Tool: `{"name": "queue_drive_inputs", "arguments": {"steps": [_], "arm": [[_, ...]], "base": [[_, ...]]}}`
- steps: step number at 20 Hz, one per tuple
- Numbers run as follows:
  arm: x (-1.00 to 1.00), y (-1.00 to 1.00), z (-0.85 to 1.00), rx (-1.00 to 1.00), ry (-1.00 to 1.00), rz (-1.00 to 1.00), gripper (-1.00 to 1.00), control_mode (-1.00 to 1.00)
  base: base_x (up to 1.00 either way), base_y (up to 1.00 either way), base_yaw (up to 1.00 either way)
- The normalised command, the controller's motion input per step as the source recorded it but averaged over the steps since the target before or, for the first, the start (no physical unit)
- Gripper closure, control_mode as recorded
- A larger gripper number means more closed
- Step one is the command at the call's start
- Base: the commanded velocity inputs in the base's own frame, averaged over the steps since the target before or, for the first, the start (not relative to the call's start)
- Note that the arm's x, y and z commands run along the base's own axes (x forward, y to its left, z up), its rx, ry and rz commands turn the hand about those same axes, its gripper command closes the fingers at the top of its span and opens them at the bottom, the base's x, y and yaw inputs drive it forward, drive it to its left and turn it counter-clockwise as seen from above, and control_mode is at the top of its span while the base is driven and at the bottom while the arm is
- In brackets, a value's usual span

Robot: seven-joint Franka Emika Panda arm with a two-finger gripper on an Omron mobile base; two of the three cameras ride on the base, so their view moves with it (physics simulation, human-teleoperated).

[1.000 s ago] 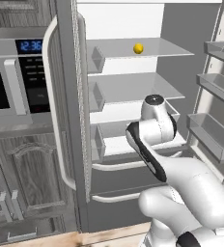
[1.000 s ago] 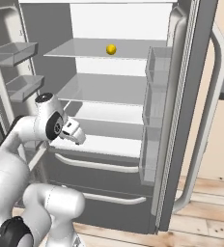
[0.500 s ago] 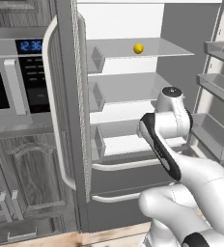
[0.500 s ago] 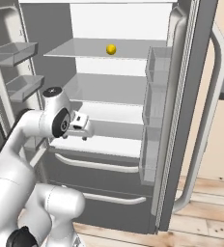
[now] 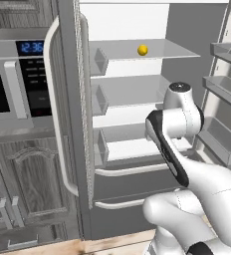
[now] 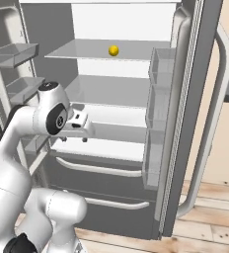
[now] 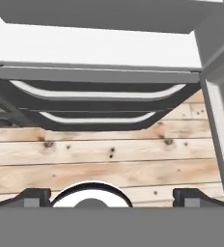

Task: Retrieve a lemon from the fridge and place it on the cutting board with the fish.

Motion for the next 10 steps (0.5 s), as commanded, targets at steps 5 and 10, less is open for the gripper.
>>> {"name": "queue_drive_inputs", "arguments": {"steps": [5, 10], "arm": [[-0.38, 0.0, -0.07, 0.01, 0.05, 0.0, -1.0, -1.0], [-0.41, 0.0, 0.0, 0.05, 0.0, 0.02, -1.0, -1.0]], "base": [[0.0, 0.0, 0.0], [0.0, 0.0, 0.0]]}}
